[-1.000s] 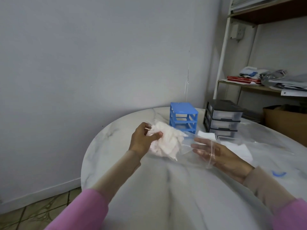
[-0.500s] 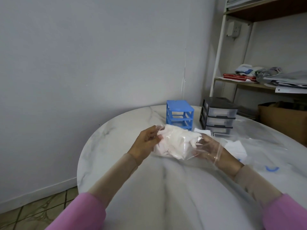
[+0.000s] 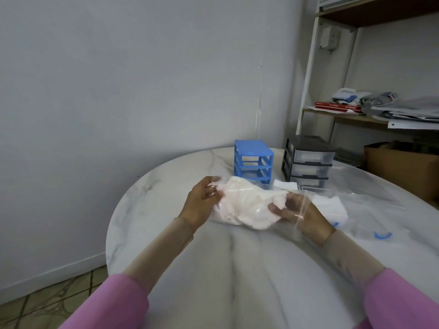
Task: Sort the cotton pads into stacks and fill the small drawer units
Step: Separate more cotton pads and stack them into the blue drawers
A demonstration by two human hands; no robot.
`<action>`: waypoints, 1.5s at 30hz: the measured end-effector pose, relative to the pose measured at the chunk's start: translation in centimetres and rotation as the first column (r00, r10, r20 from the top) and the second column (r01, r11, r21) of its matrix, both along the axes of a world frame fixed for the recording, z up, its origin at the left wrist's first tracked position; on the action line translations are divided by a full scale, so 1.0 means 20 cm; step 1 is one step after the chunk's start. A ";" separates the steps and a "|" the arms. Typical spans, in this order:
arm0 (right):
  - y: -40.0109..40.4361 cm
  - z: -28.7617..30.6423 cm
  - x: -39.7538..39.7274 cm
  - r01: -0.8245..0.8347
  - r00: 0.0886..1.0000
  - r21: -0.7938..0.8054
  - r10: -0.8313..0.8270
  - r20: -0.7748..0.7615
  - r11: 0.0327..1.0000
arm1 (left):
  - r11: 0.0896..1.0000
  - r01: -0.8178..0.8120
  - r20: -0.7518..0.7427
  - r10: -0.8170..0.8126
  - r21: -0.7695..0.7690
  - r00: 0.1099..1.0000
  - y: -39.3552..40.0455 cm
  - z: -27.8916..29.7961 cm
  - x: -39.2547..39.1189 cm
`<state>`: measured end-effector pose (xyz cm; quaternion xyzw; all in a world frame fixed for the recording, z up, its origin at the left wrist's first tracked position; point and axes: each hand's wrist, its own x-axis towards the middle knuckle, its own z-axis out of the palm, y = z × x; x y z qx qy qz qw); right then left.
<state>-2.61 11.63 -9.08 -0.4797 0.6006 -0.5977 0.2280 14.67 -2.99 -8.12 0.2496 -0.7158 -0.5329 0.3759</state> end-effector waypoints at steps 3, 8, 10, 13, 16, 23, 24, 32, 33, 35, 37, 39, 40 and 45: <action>0.02 -0.01 -0.02 0.028 0.999 -0.039 -0.026 0.033 0.999 | 0.993 -0.087 0.003 0.087 -0.086 0.996 -0.01 0.00 0.03; 0.04 -0.02 0.00 -0.094 0.992 0.069 0.099 -0.081 0.993 | 0.870 0.029 0.208 0.085 -0.492 0.974 0.07 -0.03 0.03; 0.04 -0.01 0.01 -0.034 0.962 0.160 0.075 -0.261 0.987 | 0.794 0.081 0.309 0.139 -0.603 0.941 0.10 -0.02 0.02; 0.03 0.00 0.03 -0.053 0.966 0.146 0.088 -0.245 0.988 | 0.692 0.149 0.435 0.259 -0.707 0.862 0.14 -0.02 0.00; 0.01 0.00 0.05 -0.118 0.972 0.109 0.137 -0.189 0.987 | 0.602 0.236 0.515 0.345 -0.763 0.785 0.14 -0.05 -0.01; 0.03 0.00 0.03 -0.158 0.982 0.032 0.160 -0.101 0.987 | 0.526 0.297 0.542 0.404 -0.796 0.736 0.09 -0.08 -0.02; 0.04 -0.01 0.01 -0.163 0.977 0.067 0.170 -0.128 0.984 | 0.515 0.296 0.541 0.429 -0.804 0.724 0.08 -0.08 -0.01; 0.07 -0.06 -0.04 -0.114 0.924 0.189 0.174 -0.340 0.975 | 0.388 0.285 0.433 0.376 -0.876 0.819 0.10 -0.09 -0.01; 0.05 -0.07 -0.02 -0.088 0.922 0.165 0.144 -0.361 0.982 | 0.415 0.308 0.459 0.337 -0.856 0.822 0.12 -0.10 -0.03; 0.03 -0.07 0.02 -0.068 0.915 0.133 0.115 -0.386 0.989 | 0.526 0.365 0.538 0.223 -0.769 0.813 0.14 -0.10 -0.05; 0.02 -0.06 0.05 -0.094 0.887 0.141 0.147 -0.437 0.985 | 0.582 0.360 0.535 0.155 -0.729 0.831 0.14 -0.11 -0.06; 0.01 -0.06 0.04 -0.058 0.844 0.173 0.141 -0.517 0.983 | 0.598 0.363 0.538 0.138 -0.715 0.831 0.13 -0.11 -0.05; 0.01 -0.06 0.03 -0.018 0.831 0.205 0.129 -0.541 0.979 | 0.596 0.367 0.544 0.143 -0.714 0.827 0.12 -0.12 -0.05; 0.08 -0.01 0.01 -0.047 0.862 0.082 0.082 -0.500 0.996 | 0.575 0.362 0.585 0.265 -0.734 0.766 0.08 -0.07 -0.03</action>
